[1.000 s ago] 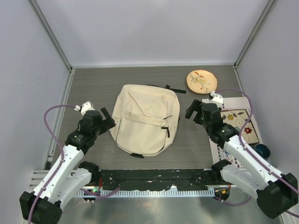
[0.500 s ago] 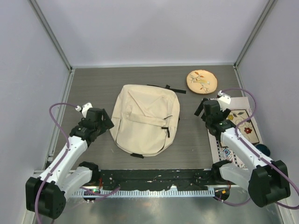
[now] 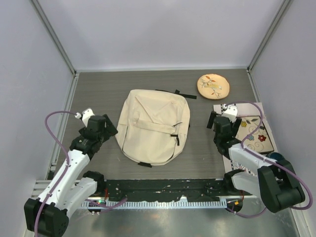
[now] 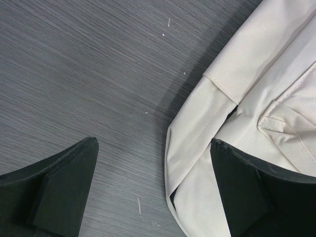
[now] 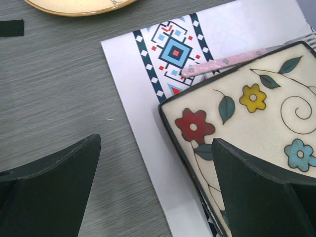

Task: Pack the student bag
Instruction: Reset both arms

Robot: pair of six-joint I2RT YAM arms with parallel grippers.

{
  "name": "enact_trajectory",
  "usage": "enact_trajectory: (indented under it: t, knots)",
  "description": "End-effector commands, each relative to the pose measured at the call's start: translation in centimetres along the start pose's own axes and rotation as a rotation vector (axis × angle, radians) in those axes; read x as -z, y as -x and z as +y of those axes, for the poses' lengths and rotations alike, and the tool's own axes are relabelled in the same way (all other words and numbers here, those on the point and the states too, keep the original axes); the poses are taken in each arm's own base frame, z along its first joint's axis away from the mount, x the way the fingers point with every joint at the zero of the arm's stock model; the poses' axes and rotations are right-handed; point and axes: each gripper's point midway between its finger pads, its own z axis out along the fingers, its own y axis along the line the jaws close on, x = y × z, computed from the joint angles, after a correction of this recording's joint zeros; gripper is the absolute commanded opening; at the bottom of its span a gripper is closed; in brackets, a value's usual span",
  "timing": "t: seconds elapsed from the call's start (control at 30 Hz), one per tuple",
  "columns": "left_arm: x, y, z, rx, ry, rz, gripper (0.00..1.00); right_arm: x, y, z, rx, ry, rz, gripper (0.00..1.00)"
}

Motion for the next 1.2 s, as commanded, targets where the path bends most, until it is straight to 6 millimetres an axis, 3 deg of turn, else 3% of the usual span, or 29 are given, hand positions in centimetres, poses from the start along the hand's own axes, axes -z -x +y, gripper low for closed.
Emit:
enact_trajectory:
  t: [0.0, 0.17, 0.27, 0.33, 0.4, 0.43, 0.53, 0.63, 0.73, 0.9, 1.17]
  knots:
    - [0.3, 0.9, 0.3, 0.022, 0.012, -0.044, 1.00, 0.3, 4.8, -0.9, -0.061, -0.015, -0.305, 1.00]
    - [0.3, 0.9, 0.4, 0.026, 0.011, -0.046, 1.00, -0.8, 4.0, 0.5, -0.051, 0.039, -0.321, 1.00]
    - [0.3, 0.9, 0.3, 0.027, 0.008, -0.047, 1.00, -1.5, 4.4, 2.6, 0.023, 0.132, -0.322, 1.00]
    - [0.4, 0.9, 0.3, 0.024, 0.007, -0.048, 1.00, -2.3, 3.7, 3.6, 0.071, 0.179, -0.292, 1.00]
    - [0.3, 0.9, 0.4, 0.026, 0.006, -0.053, 1.00, -2.5, 3.4, 3.4, 0.104, 0.180, -0.297, 1.00]
    - [0.3, 0.9, 0.3, 0.026, 0.000, -0.052, 1.00, -2.5, 4.8, 2.6, 0.080, 0.152, -0.357, 1.00]
    - [0.4, 0.9, 0.2, 0.030, -0.013, -0.061, 1.00, -2.8, 4.1, -1.0, -0.039, 0.035, -0.404, 1.00]
    - [0.3, 0.9, 0.1, 0.030, -0.021, -0.067, 1.00, -2.9, 3.2, -0.1, -0.005, 0.144, -0.419, 1.00]
    - [0.4, 1.1, 0.2, 0.030, -0.014, -0.073, 1.00, -3.6, 3.1, -1.5, -0.073, 0.053, -0.394, 1.00]
    - [0.1, 1.3, 0.8, 0.039, 0.023, -0.091, 1.00, -5.3, 3.1, -1.7, -0.081, 0.043, -0.344, 1.00]
    - [0.0, 4.2, 0.8, 0.097, 0.070, -0.198, 0.99, -5.4, 2.8, -1.7, -0.080, 0.046, -0.333, 1.00]
